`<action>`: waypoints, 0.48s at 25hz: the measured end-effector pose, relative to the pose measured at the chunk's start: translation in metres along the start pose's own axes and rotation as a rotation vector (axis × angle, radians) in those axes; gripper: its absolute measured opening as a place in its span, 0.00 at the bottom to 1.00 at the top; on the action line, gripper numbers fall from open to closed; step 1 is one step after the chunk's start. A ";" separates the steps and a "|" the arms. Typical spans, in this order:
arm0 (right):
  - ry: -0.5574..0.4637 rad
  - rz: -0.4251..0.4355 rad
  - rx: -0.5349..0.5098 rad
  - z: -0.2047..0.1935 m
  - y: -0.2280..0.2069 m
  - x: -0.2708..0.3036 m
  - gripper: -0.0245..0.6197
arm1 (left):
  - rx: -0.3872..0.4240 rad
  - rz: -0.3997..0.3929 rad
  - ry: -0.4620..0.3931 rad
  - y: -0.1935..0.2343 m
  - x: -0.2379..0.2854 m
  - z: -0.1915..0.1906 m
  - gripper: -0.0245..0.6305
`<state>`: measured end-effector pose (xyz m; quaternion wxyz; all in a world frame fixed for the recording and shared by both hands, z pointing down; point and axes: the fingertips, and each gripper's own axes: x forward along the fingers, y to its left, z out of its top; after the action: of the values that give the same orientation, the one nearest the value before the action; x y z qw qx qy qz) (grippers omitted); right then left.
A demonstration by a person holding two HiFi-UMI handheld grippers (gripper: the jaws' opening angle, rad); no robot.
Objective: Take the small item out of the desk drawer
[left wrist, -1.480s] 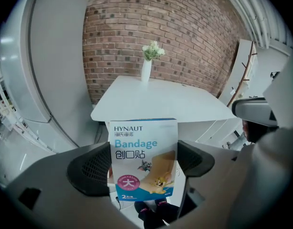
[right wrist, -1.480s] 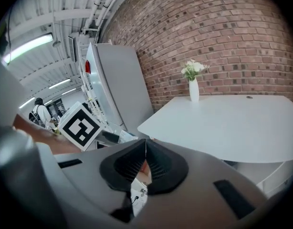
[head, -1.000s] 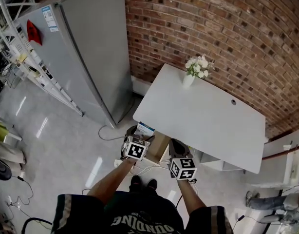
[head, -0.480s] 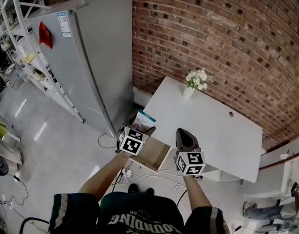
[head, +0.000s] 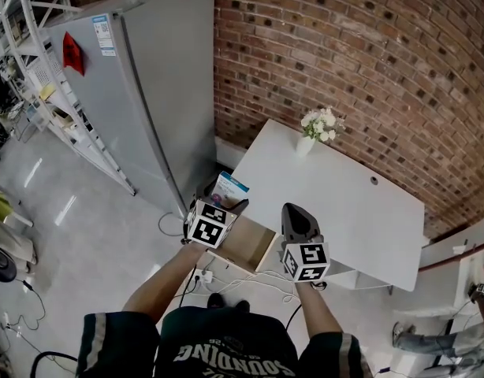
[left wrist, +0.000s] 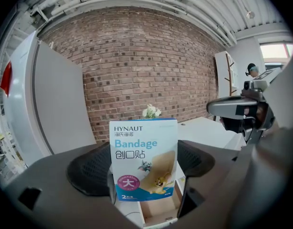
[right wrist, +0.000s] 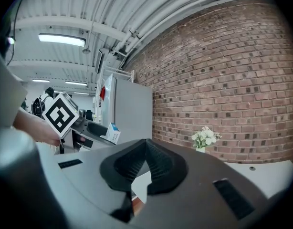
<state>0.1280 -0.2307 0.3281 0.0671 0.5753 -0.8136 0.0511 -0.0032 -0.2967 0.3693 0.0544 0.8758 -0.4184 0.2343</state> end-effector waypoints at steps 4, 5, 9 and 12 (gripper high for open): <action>0.005 -0.002 0.003 -0.001 -0.001 -0.004 0.08 | -0.005 0.006 0.007 0.002 -0.005 -0.002 0.71; 0.005 -0.003 0.004 -0.001 -0.001 -0.005 0.08 | -0.006 0.006 0.006 0.001 -0.006 -0.001 0.71; 0.003 -0.002 0.003 0.000 0.000 -0.007 0.08 | -0.005 0.006 -0.011 -0.001 -0.009 0.003 0.71; 0.004 0.001 0.003 0.000 0.001 -0.009 0.08 | -0.003 0.007 -0.010 -0.003 -0.009 0.002 0.71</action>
<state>0.1302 -0.2224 0.3268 0.0681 0.5750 -0.8136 0.0535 -0.0059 -0.2888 0.3639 0.0527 0.8754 -0.4221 0.2296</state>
